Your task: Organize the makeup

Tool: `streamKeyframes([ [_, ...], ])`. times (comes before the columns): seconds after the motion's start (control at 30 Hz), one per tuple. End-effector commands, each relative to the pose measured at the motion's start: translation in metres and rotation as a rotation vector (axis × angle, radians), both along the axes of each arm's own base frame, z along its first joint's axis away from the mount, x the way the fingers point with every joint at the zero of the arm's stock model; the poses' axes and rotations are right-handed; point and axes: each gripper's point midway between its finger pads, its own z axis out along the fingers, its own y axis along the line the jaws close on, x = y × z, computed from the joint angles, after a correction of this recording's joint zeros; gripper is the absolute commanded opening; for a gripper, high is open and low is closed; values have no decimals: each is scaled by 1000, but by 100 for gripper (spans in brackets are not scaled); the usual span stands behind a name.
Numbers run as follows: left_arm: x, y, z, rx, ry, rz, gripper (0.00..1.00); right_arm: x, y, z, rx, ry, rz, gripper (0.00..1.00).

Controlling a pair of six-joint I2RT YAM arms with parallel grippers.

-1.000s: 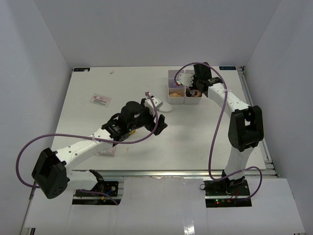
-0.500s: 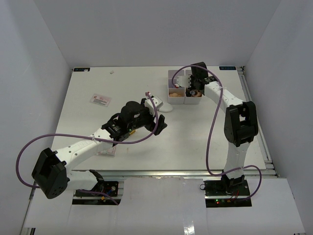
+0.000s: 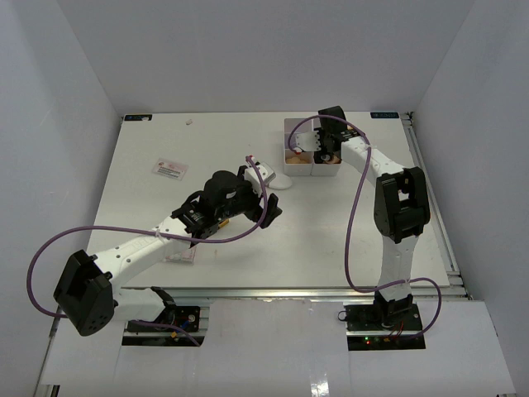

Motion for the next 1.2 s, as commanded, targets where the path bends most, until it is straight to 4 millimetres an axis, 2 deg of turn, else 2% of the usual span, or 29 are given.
streamKeyframes([
  [0.0,2,3,7,-7,-21,6,98,18,13,26,24,-80,22,59],
  [0.1,2,3,6,-6,-19,5,98,19,18,31,47,-96,28,69],
  [0.23,3,3,4,-4,-16,6,98,18,23,36,66,-108,32,71],
  [0.33,4,4,4,-4,-17,9,98,14,24,47,91,-126,25,71],
  [0.47,5,6,1,0,-9,13,98,0,20,81,194,-158,-26,71],
  [0.53,7,6,-1,0,-3,17,98,-14,15,107,273,-173,-56,71],
  [0.6,8,7,-4,4,5,21,98,-27,10,120,399,-169,-103,71],
  [0.67,10,8,-8,9,15,29,98,-54,3,144,536,-176,-134,71],
  [0.77,13,9,-14,13,33,45,98,-100,3,127,742,-56,-160,73],
  [0.83,14,9,-18,-4,71,67,98,-137,22,118,921,66,-109,76],
  [0.9,18,8,-22,-28,130,81,97,-182,31,108,1064,177,-92,82],
  [0.93,18,5,-23,-36,154,70,97,-204,42,110,1132,231,-44,84],
  [0.97,19,1,-23,-41,177,57,97,-226,53,111,1194,292,8,87],
  [1.1,25,-10,-29,45,163,-34,98,-311,89,88,1370,596,194,97],
  [1.17,37,-10,-40,144,93,-76,98,-332,93,91,1399,616,279,92],
])
